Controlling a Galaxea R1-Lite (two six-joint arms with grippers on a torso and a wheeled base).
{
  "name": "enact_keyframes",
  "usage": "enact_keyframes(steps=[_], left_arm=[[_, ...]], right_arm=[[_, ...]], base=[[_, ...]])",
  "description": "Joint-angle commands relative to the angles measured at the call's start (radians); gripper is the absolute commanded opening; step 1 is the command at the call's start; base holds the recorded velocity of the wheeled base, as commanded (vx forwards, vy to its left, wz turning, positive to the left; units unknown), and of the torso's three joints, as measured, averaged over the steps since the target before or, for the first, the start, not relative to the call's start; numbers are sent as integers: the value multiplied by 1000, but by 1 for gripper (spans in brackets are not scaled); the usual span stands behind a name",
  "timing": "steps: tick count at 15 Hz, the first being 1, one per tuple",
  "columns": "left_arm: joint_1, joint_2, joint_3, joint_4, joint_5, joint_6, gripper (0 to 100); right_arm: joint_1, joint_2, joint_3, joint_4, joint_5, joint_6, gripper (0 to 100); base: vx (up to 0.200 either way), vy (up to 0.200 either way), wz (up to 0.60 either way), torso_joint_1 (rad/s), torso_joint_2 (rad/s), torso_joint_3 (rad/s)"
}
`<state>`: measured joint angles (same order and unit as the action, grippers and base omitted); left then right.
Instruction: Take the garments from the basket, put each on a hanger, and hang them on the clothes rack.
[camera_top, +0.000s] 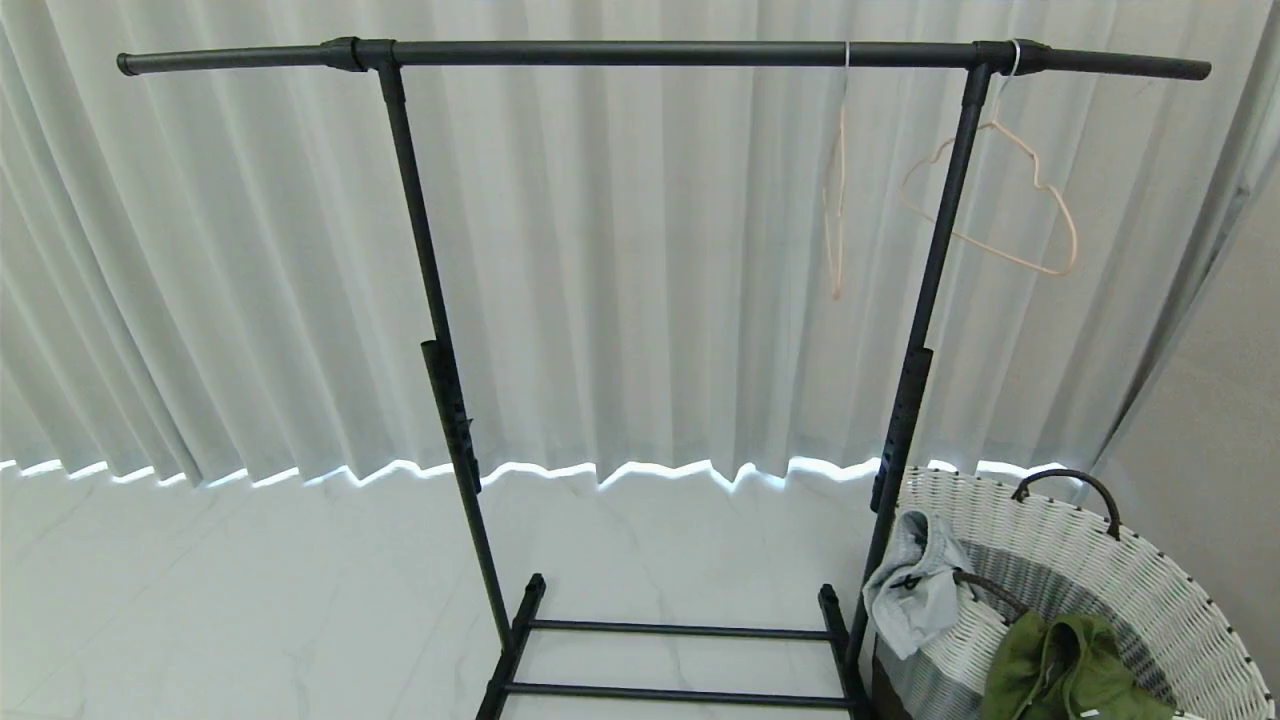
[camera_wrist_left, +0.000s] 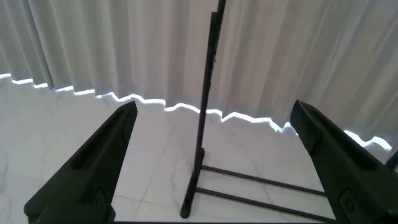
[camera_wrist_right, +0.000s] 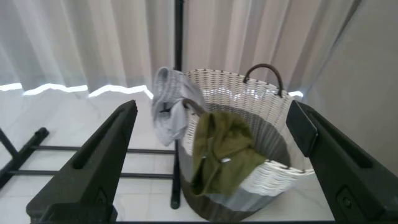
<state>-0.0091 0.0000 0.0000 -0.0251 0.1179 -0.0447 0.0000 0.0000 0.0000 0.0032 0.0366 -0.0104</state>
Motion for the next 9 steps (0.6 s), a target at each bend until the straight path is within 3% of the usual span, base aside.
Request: enact_keyframes(steps=[1, 6, 9], left_arm=[[0, 2, 0, -1, 0, 0, 100], [0, 2, 0, -1, 0, -3, 100], [0, 2, 0, -1, 0, 3, 100]], right_arm=[[0, 0, 0, 0, 0, -2, 100], [0, 0, 0, 0, 0, 4, 100], [0, 0, 0, 0, 0, 4, 100]], base=[[0, -200, 0, -2, 7, -2], [0, 0, 0, 0, 0, 0], [200, 0, 0, 2, -1, 1]])
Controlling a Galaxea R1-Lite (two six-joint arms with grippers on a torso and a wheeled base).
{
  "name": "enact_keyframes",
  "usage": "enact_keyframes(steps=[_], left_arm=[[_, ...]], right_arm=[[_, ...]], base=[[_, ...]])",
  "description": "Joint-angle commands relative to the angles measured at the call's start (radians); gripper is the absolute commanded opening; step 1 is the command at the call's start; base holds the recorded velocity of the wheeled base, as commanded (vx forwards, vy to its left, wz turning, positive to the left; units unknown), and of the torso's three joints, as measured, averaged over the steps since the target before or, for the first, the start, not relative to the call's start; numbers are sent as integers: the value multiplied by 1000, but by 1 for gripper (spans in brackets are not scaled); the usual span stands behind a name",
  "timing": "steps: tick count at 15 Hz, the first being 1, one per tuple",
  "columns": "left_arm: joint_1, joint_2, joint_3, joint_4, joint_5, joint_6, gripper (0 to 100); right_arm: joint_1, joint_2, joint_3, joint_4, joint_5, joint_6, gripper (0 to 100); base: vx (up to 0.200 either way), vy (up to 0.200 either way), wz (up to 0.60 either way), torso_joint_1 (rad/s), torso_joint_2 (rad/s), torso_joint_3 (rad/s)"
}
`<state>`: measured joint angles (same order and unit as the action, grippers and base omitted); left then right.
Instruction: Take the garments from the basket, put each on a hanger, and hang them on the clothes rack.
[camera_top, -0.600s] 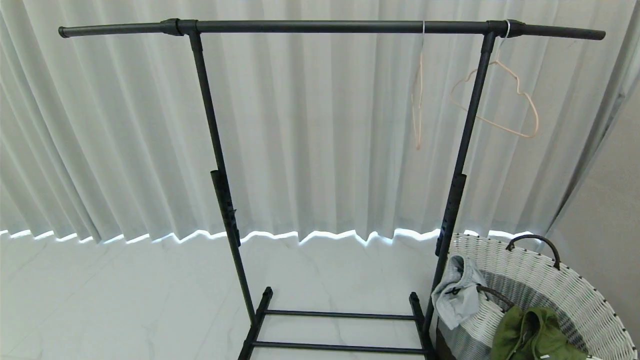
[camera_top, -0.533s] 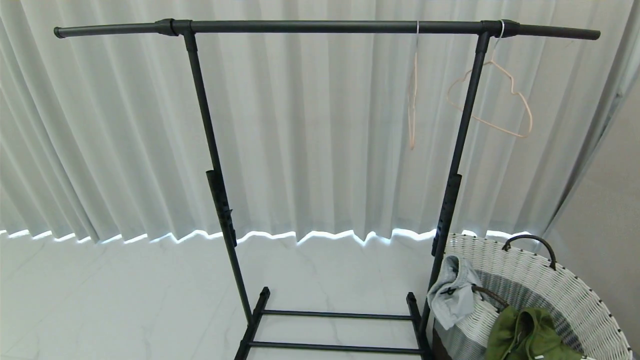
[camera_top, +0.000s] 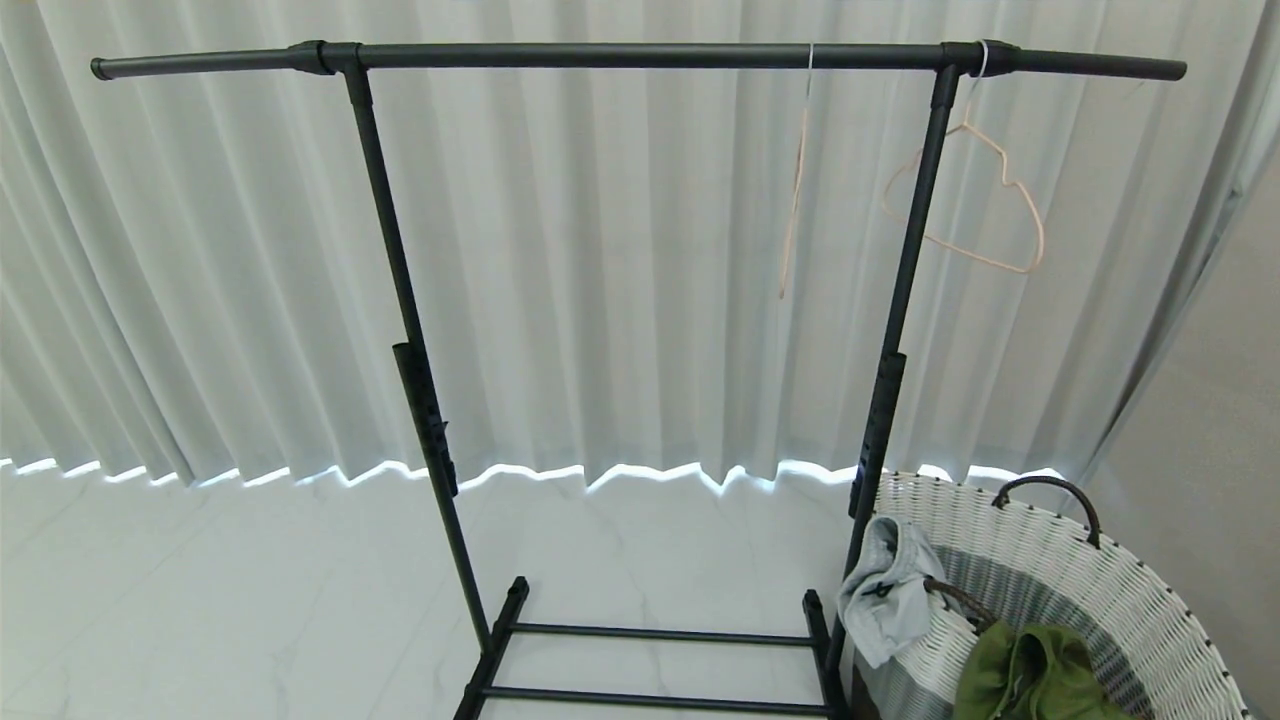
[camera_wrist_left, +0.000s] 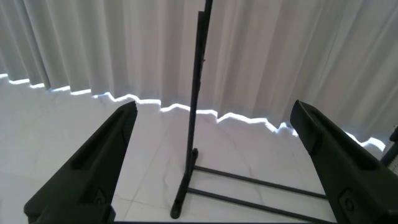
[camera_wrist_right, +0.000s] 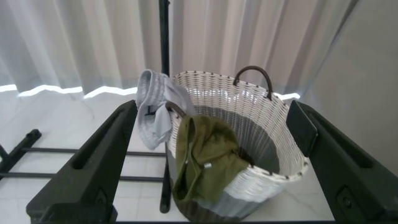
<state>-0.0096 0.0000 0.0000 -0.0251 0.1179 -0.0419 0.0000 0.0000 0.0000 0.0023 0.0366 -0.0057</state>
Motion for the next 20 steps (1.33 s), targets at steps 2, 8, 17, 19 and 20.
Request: enact_keyframes(steps=[2, 8, 17, 19, 20], left_arm=[[0, 2, 0, -1, 0, -4, 100], [0, 0, 0, 1, -1, 2, 100], [0, 2, 0, 1, -1, 2, 100], [0, 0, 0, 1, -1, 0, 100], [0, 0, 0, 1, -1, 0, 100]], right_arm=[[0, 0, 0, 1, 0, -5, 100], [0, 0, 0, 1, 0, -3, 100], [51, 650, -333, -2, 26, -45, 100], [48, 888, -341, -12, -58, -140, 100], [48, 1000, -328, -25, -66, -204, 100]], base=[[200, 0, 0, 7, 2, 5], [133, -67, 0, 2, -1, 1], [0, 0, 0, 0, 0, 0], [0, 0, 0, 0, 0, 0], [0, 0, 0, 0, 0, 0]])
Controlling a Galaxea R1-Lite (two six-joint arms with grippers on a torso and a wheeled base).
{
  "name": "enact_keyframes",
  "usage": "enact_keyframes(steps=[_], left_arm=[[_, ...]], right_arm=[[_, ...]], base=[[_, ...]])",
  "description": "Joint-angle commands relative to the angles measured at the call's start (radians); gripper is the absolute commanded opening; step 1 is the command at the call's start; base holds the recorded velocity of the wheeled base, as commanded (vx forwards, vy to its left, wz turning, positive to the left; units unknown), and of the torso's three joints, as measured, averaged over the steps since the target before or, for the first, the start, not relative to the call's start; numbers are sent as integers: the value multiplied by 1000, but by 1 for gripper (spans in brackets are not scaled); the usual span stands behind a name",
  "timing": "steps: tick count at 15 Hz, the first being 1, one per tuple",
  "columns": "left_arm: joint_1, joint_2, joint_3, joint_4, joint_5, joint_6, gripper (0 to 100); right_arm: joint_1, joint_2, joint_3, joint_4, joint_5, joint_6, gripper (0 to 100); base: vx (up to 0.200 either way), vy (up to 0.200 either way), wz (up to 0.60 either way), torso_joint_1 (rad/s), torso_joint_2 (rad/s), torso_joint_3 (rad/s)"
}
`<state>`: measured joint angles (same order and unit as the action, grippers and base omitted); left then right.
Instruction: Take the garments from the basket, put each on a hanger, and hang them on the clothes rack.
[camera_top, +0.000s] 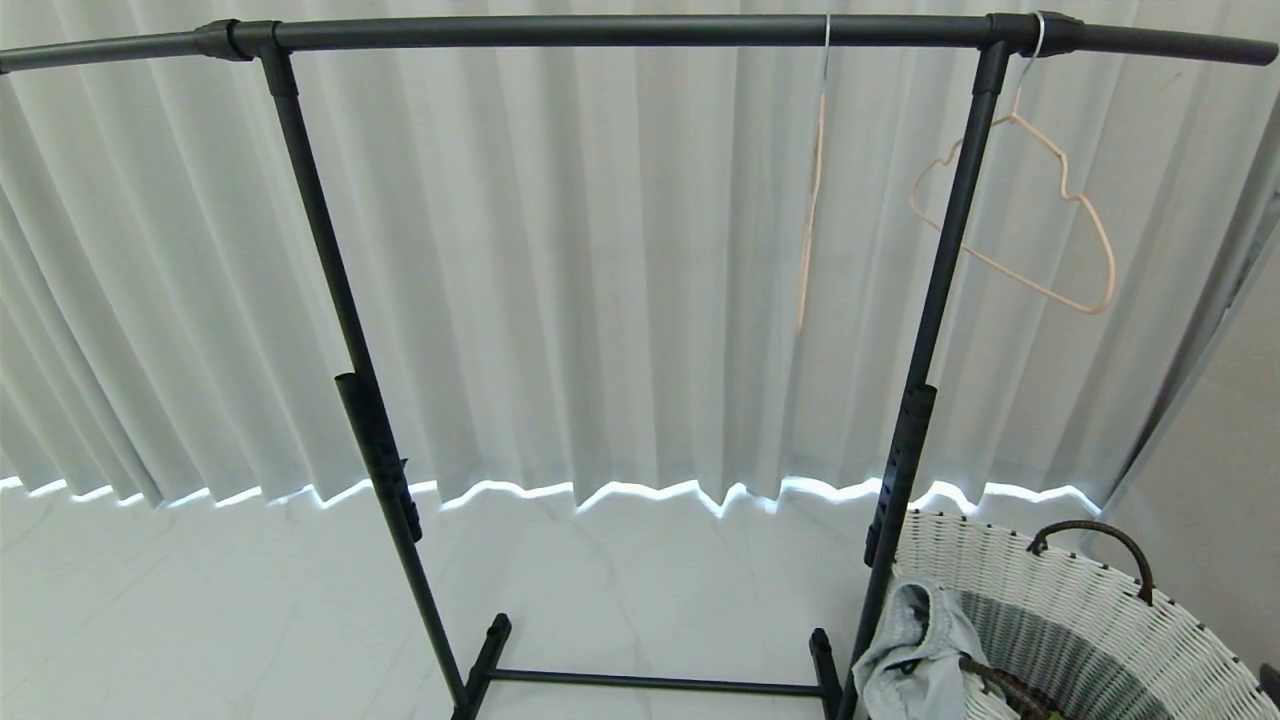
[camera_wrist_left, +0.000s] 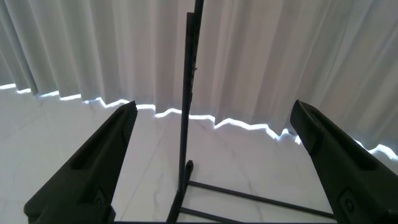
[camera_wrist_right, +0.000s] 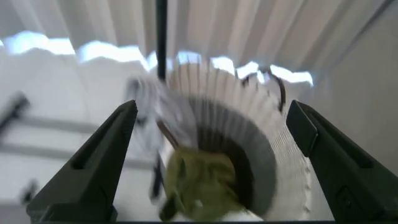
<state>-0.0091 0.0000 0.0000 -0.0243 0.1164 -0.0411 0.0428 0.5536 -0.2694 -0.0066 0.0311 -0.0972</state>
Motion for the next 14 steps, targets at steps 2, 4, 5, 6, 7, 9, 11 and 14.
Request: enact_keyframes(steps=[2, 4, 5, 6, 7, 9, 11, 14], left_arm=[[0, 2, 0, 0, 0, 0, 100], [0, 2, 0, 0, 0, 0, 100], [0, 2, 0, 0, 0, 1, 100], [0, 2, 0, 0, 0, 0, 100], [0, 2, 0, 0, 0, 0, 100], [0, 2, 0, 0, 0, 0, 100], [0, 2, 0, 0, 0, 0, 100], [0, 0, 0, 0, 0, 1, 100]], right_arm=[[5, 585, -21, -56, -63, -208, 100], [5, 746, 33, -162, -68, -259, 100], [5, 822, 56, -219, -86, -271, 100], [5, 887, 68, -265, -117, -277, 100], [5, 970, 81, -319, -148, -283, 100], [5, 1086, 107, -424, -178, -286, 100], [5, 1158, 121, -469, -195, -305, 100], [-9, 1284, 114, -567, -207, -309, 100]], base=[[0, 0, 0, 0, 0, 0], [0, 0, 0, 0, 0, 0], [0, 0, 0, 0, 0, 0], [0, 0, 0, 0, 0, 0], [0, 0, 0, 0, 0, 0], [0, 0, 0, 0, 0, 0], [0, 0, 0, 0, 0, 0], [0, 0, 0, 0, 0, 0]])
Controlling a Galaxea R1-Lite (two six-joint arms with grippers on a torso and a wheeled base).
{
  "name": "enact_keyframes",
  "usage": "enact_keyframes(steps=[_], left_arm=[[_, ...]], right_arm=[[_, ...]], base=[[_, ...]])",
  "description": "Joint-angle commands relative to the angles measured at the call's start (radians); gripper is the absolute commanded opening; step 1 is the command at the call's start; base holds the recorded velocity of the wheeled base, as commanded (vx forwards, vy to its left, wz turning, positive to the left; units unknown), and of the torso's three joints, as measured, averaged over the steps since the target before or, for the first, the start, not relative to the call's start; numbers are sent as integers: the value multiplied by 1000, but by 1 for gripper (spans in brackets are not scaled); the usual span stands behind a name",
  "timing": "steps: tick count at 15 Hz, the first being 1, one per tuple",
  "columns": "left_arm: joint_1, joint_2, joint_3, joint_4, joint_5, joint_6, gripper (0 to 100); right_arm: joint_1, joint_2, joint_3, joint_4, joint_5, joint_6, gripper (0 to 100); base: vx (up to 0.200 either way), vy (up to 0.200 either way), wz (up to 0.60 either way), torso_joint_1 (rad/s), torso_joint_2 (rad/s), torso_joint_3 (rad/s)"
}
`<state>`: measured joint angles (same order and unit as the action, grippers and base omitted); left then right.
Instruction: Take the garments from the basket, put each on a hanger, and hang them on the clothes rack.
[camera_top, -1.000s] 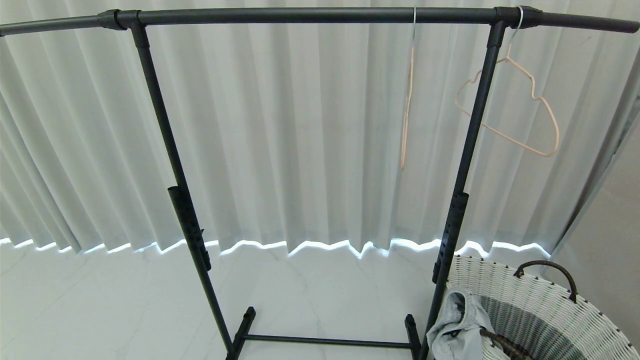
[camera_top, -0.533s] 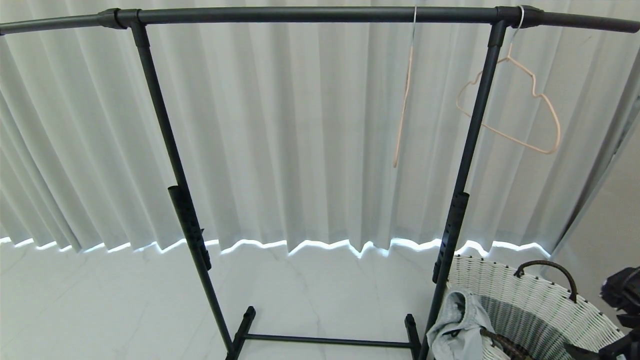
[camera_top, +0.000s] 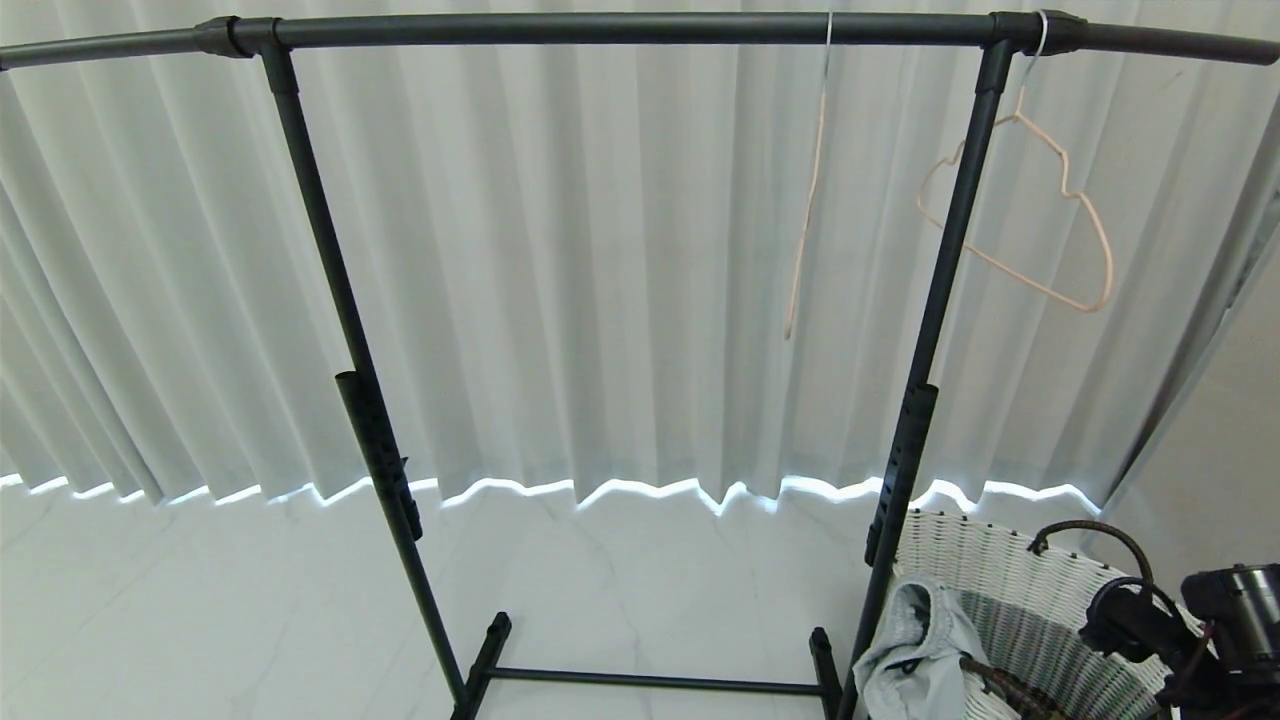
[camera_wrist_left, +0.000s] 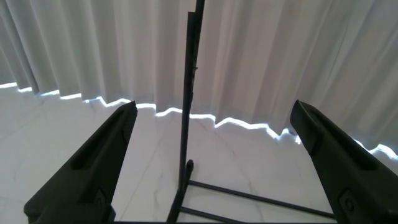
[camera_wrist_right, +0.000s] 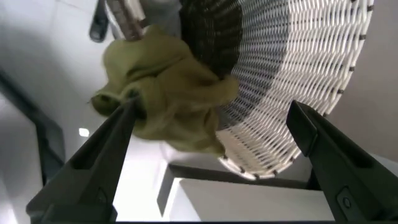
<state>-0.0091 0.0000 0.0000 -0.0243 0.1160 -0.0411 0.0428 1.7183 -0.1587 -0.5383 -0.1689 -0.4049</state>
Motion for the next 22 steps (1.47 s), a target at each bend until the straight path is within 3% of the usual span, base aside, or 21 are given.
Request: enact_keyframes(steps=[1, 3, 9, 10, 14, 16, 18, 20, 21, 22], left_arm=[[0, 0, 0, 0, 1, 0, 100], [0, 0, 0, 0, 1, 0, 100], [0, 2, 0, 0, 1, 0, 100], [0, 0, 0, 0, 1, 0, 100], [0, 2, 0, 0, 1, 0, 100], [0, 2, 0, 0, 1, 0, 100], [0, 2, 0, 0, 1, 0, 100], [0, 2, 0, 0, 1, 0, 100], [0, 2, 0, 0, 1, 0, 100], [0, 0, 0, 0, 1, 0, 100]], right_arm=[[-17, 165, 8, -92, -44, -3, 100], [-18, 231, 8, -164, -103, -2, 100], [-21, 248, 11, -203, -106, -2, 100], [-21, 247, 10, -210, -106, -2, 0], [-20, 172, 34, -247, -101, -8, 0], [-21, 26, 67, -200, -103, -48, 0], [-21, -146, 16, -35, -103, -78, 0], [-15, -398, -134, 363, -103, -89, 0], [-14, -445, -173, 457, -101, -89, 0], [-9, -622, -355, 851, -92, -86, 0]], base=[[0, 0, 0, 0, 0, 0], [0, 0, 0, 0, 0, 0], [0, 0, 0, 0, 0, 0], [0, 0, 0, 0, 0, 0], [0, 0, 0, 0, 0, 0], [0, 0, 0, 0, 0, 0], [0, 0, 0, 0, 0, 0], [0, 0, 0, 0, 0, 0], [0, 0, 0, 0, 0, 0], [0, 0, 0, 0, 0, 0]])
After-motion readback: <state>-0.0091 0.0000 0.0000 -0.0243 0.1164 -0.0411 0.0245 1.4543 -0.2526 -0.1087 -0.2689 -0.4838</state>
